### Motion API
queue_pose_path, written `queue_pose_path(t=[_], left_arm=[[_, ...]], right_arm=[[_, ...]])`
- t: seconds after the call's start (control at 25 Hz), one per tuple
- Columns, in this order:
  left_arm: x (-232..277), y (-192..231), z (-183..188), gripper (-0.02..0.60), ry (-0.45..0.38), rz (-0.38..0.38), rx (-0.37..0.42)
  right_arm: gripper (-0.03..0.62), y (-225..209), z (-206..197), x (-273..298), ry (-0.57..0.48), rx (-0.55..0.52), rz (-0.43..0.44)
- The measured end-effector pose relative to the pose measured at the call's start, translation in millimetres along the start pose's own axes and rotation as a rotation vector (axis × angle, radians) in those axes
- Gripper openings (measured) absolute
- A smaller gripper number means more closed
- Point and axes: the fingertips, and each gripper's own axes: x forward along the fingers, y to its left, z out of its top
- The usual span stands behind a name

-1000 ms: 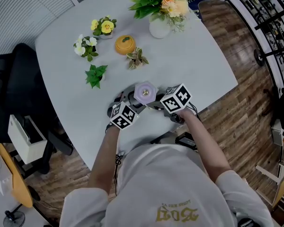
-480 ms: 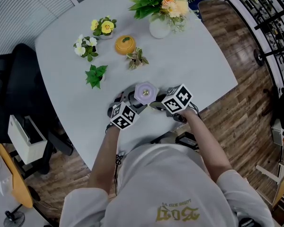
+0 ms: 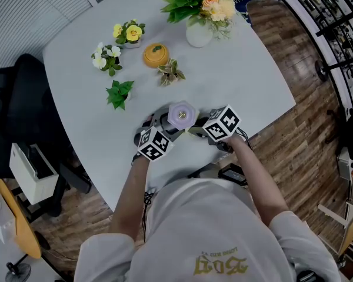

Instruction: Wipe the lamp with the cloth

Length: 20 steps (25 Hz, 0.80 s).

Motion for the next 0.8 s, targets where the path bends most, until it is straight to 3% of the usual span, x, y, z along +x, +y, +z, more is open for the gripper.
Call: queue_pose_path(t=[0.8], left_arm=[[0.0,0.6,-0.1,0.305,-0.001,0.002,0.003]], right_arm=[[0.043,-21.7,8.2,-13.2,-0.054,0.025,-0.111]])
